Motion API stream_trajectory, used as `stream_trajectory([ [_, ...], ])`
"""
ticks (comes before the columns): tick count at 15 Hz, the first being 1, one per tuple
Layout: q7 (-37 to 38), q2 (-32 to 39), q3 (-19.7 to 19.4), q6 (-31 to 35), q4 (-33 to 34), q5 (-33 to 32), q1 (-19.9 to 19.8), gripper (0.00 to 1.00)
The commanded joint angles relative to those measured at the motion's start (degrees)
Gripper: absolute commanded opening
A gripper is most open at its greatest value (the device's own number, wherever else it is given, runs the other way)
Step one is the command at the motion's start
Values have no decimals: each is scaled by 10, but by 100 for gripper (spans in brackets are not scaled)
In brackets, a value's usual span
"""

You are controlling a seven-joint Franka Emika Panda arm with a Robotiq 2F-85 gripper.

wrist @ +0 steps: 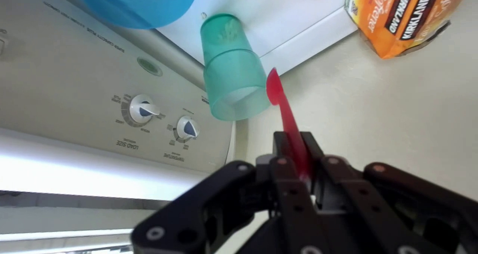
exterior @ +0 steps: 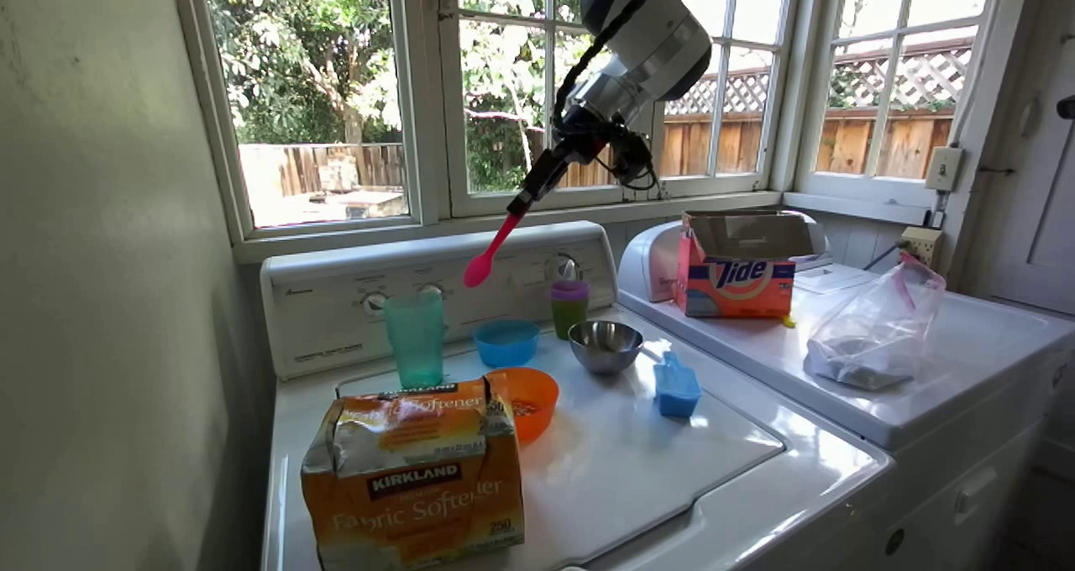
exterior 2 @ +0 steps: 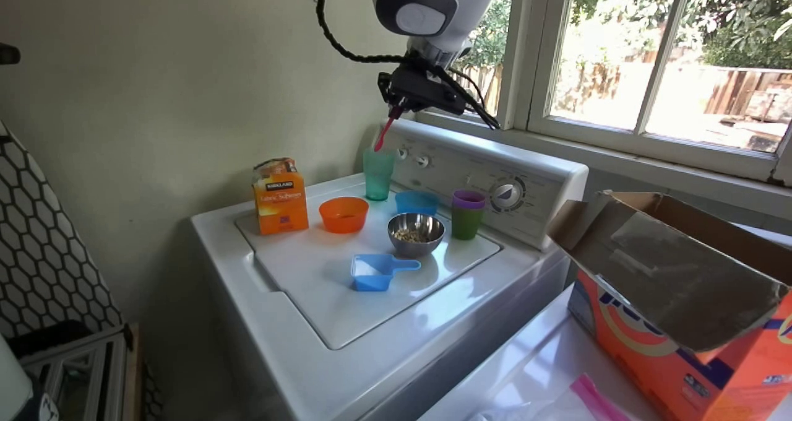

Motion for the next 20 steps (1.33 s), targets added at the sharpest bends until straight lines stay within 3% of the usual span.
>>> stream_trajectory([
  [1, 17, 45, -6, -76, 87, -39, 13, 3],
  [6, 111, 110, -6, -133, 197, -106, 30, 3],
  [7, 65, 66, 2, -94, 135, -77, 20, 11],
  [11, 96, 98, 5, -109, 174, -94, 20, 11],
  [12, 97, 101, 5, -110, 177, -94, 20, 3],
  [13, 89, 103, 7, -87, 174, -87, 21, 3],
  [16, 96, 139, 12, -71, 228, -104, 31, 3],
  [20, 106, 191, 20, -98, 303, -125, 35, 3],
])
